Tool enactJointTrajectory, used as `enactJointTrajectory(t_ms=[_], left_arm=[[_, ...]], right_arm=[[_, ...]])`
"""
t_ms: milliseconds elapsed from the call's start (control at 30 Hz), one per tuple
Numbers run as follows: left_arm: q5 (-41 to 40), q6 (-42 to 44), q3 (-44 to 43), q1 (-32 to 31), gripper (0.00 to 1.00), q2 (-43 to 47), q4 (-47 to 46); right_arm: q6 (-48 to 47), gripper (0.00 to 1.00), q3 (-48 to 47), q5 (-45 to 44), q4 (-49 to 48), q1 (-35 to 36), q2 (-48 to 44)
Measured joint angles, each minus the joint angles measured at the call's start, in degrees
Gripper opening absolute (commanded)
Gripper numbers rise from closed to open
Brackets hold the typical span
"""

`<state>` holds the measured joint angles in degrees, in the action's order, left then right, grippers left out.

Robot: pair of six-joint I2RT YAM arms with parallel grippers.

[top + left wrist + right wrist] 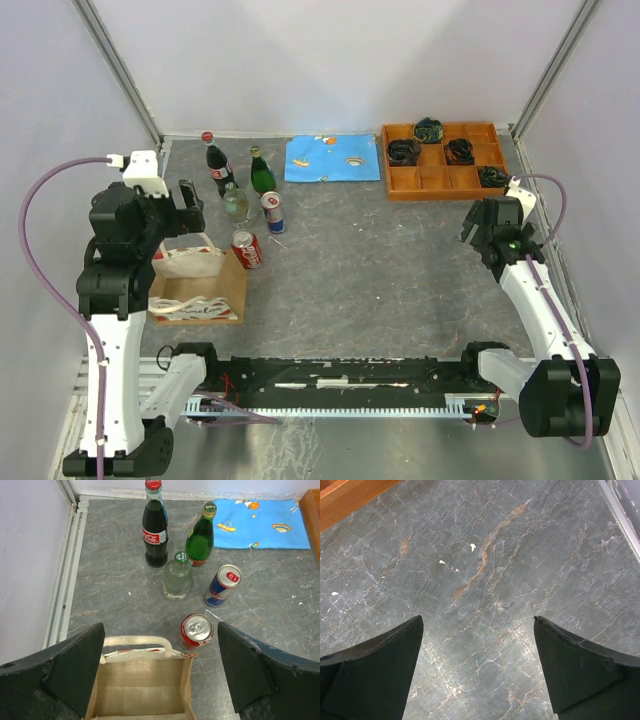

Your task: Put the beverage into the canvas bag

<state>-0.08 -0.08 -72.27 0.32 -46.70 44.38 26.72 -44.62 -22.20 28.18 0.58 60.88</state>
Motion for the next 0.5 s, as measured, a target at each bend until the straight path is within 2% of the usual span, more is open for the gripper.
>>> enactJointTrajectory(t_ms=[67, 233, 300, 500], left_arm=[[-0.44, 0.00, -1.97, 0.00, 0.99, -1.49, 1.73], [-2.97, -0.04, -16.83, 0.24, 0.99, -11.50, 4.52], [-3.98, -0.07, -20.13, 0.37, 0.99, -14.27, 4.72], [-4.33, -0.11, -22.45, 0.98, 0.99, -16.85, 8.31]], right_arm=[[-0.96, 0.99, 0.11, -0.37, -0.33, -0.02, 0.00], [-5.22, 0.99, 0.11, 1.27, -0.37, -0.02, 0.09], [-6.80, 0.99, 0.15, 2.75, -0.35, 0.00, -0.13], [-11.21, 0.99, 0.42, 6.64, 0.11, -0.02, -3.10]])
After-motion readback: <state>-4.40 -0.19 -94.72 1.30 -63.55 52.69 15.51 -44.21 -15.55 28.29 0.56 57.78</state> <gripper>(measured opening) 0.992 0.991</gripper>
